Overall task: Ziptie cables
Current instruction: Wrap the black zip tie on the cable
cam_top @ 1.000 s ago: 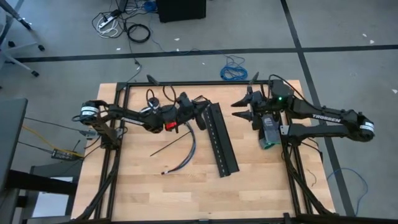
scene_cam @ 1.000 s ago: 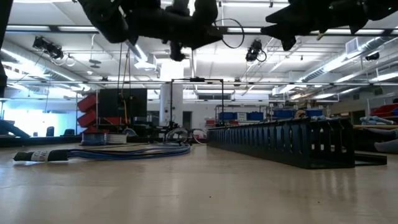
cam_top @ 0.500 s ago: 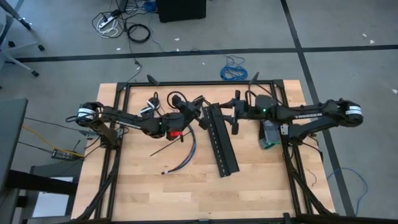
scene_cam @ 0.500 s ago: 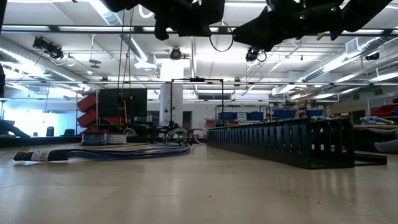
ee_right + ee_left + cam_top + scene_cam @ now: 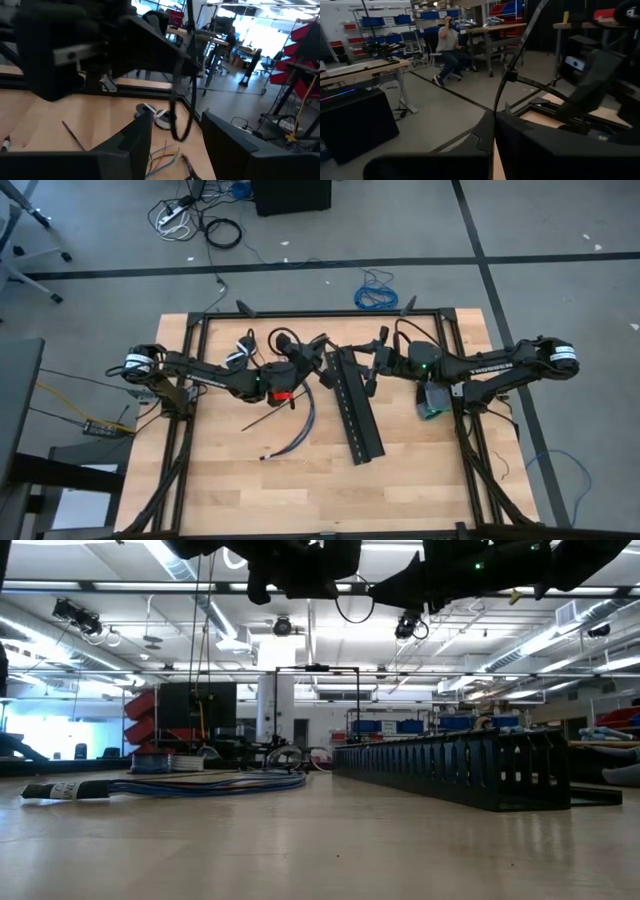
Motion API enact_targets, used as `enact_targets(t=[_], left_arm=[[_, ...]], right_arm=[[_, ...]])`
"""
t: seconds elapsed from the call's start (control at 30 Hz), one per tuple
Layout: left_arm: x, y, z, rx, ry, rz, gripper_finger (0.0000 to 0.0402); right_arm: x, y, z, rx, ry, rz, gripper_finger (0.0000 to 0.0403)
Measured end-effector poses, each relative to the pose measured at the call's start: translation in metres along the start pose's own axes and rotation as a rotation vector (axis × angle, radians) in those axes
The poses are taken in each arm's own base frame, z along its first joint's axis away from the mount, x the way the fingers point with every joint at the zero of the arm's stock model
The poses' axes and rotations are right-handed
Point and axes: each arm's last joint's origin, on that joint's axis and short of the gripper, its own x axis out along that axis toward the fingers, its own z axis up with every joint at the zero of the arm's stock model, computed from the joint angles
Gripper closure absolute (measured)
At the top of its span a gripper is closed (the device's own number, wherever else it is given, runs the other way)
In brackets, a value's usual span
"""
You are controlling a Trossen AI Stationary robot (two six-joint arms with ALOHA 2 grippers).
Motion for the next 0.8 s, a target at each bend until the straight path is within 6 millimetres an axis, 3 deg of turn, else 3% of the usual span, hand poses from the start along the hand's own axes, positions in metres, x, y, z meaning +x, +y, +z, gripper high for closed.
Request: enact_targets(t=[0.6, 0.8], left_arm=[[0.0001, -0.0002, 0.0011, -0.124, -0.010, 0.000, 0.0401], [0.0001, -0.0001, 0.0011, -0.148, -0.011, 0.002, 0.0401]], right_arm=[[-0.0001, -0.0020, 0.0035, 0.013, -0.027, -0.060, 0.0278], [-0.0001, -0.0024, 0.0045, 0.016, -0.036, -0.065, 0.0318]])
